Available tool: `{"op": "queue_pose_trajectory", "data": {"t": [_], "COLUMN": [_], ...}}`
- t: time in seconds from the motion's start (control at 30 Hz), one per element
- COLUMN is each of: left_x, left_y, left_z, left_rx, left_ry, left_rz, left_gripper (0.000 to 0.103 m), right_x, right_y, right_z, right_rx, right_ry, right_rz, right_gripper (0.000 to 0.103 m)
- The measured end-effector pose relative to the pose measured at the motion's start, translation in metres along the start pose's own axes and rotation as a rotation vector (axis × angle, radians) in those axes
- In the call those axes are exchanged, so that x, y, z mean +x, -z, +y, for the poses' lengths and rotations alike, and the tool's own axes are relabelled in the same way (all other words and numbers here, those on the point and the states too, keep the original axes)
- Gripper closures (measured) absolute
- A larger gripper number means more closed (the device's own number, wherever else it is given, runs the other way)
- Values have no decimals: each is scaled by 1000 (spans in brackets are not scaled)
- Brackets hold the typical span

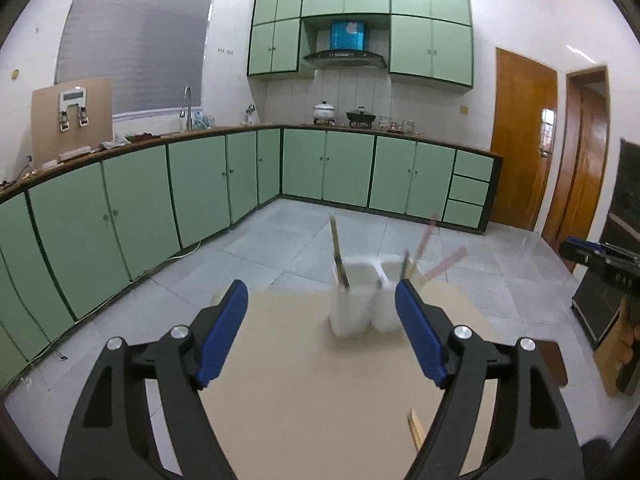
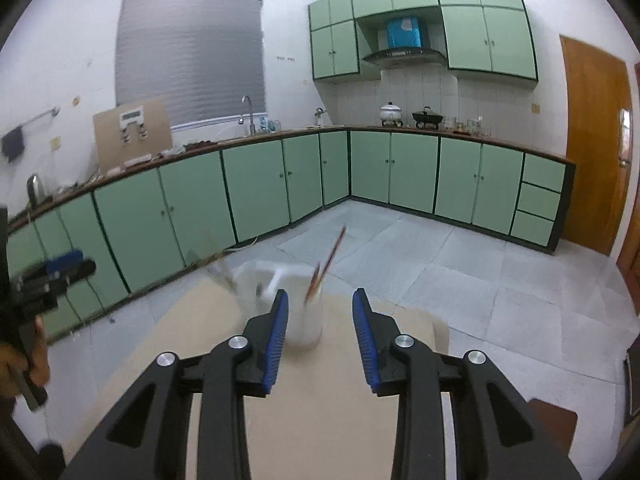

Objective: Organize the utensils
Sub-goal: 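Move both tools back over the remaining chopsticks on the table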

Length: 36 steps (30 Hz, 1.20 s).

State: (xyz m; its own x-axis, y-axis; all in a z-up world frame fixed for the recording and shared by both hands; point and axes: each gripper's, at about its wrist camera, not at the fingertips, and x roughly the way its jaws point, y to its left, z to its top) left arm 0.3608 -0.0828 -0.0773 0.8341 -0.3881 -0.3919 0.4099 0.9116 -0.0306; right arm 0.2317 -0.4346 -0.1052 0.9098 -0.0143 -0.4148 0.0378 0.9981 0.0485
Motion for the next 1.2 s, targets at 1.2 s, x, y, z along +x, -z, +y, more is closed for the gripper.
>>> {"op": "queue_pose_trajectory", "data": {"t": [1.2], "left_x": [-117], "left_y": [224], "left_z": [-22], "left_rx": [-82], "left_ry": [-43], "left_rz": [116], "left_gripper": [10], "right_x": [-28], "right_y": [276], "right_z": [143], "right_rx": [-145], "right_ry": [-115], "right_rz": [271], "right_gripper": [60]}}
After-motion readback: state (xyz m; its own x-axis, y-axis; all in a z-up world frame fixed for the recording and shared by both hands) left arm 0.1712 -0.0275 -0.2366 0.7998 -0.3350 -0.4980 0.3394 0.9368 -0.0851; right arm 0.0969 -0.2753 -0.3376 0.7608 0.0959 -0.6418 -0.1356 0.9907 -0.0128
